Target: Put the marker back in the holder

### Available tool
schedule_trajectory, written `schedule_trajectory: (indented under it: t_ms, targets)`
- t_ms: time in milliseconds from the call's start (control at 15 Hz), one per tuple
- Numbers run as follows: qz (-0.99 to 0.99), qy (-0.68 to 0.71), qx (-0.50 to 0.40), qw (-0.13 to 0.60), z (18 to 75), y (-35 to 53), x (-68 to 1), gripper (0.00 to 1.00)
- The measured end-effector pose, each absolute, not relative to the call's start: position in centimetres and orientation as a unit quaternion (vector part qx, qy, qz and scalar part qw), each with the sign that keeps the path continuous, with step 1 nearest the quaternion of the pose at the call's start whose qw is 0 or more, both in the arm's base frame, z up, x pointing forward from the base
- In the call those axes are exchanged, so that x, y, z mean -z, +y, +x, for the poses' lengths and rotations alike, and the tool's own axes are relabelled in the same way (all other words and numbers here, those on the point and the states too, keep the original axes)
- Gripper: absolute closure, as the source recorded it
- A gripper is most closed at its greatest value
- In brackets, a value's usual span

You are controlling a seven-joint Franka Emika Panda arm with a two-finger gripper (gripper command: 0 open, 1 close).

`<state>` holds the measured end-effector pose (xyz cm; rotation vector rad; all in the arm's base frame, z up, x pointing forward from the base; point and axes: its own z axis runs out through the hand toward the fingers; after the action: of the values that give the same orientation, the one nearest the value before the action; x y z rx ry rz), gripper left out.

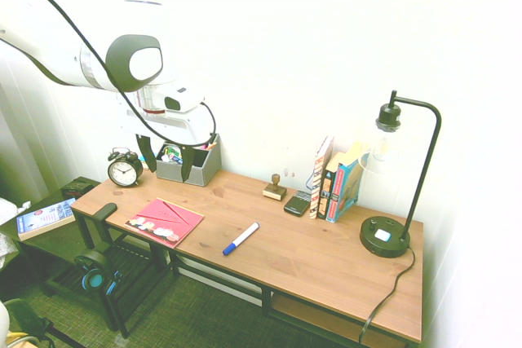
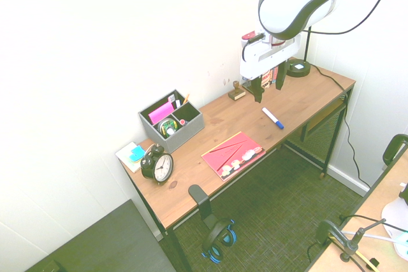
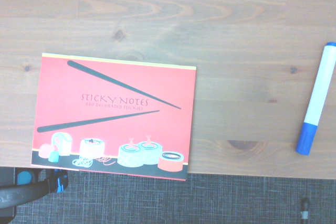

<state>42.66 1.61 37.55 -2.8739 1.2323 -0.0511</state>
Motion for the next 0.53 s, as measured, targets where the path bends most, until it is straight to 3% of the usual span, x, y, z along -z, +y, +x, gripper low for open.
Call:
schedule_trajectory:
  t_ms: [200,533]
  targets:
    - [-0.915,0.404,0.017,0.004,42.9,1.1,-36.5,0.00]
    - [-0.894,0.448,0.026,-0.007,43.1,-3.8,-28.6,0.00]
